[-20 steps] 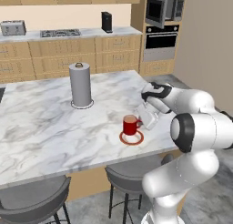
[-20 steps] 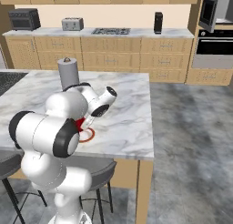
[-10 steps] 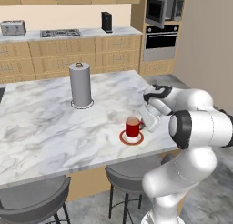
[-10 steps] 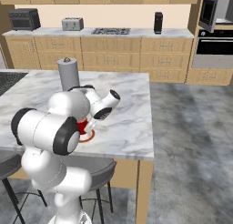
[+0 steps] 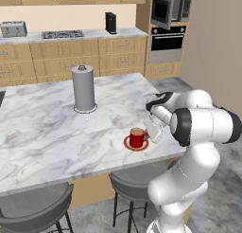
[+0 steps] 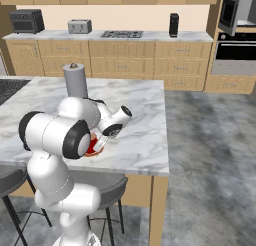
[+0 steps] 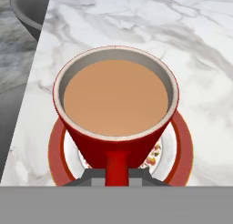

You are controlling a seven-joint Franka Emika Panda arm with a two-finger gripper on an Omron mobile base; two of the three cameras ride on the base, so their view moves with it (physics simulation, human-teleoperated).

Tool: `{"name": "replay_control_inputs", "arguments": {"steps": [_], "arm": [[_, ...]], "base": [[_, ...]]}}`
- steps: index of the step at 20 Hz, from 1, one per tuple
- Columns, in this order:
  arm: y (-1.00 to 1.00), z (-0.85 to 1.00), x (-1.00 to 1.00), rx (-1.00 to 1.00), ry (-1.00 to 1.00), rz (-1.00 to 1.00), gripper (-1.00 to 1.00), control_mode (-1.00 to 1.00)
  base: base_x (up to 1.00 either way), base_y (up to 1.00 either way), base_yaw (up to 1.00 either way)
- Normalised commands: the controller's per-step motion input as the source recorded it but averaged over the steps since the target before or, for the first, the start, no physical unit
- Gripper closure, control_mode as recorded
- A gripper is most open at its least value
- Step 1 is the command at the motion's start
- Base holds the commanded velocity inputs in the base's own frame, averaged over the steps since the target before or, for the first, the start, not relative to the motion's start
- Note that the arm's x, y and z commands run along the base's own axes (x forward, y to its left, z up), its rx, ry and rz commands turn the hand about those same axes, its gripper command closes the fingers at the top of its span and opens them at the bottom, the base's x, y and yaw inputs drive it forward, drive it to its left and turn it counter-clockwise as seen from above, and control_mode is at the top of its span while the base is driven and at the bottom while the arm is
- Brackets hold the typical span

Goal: Pick the cup of tea, navigate to the dining table, and place it on the saucer.

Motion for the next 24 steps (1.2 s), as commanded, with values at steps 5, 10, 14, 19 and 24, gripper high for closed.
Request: {"name": "replay_control_inputs", "arguments": {"steps": [5, 10, 14, 19, 24], "arm": [[0.00, -0.12, 0.04, 0.00, 0.01, 0.00, 1.00, -1.00], [0.00, 0.00, 0.01, 0.00, 0.00, 0.00, 1.00, -1.00], [0.00, 0.00, 0.00, 0.00, 0.00, 0.00, 1.00, -1.00], [0.00, 0.00, 0.00, 0.00, 0.00, 0.00, -1.00, -1.00], [0.00, 0.00, 0.00, 0.00, 0.00, 0.00, -1.00, -1.00]], "base": [[0.00, 0.00, 0.00], [0.00, 0.00, 0.00], [0.00, 0.00, 0.00], [0.00, 0.00, 0.00], [0.00, 0.00, 0.00]]}}
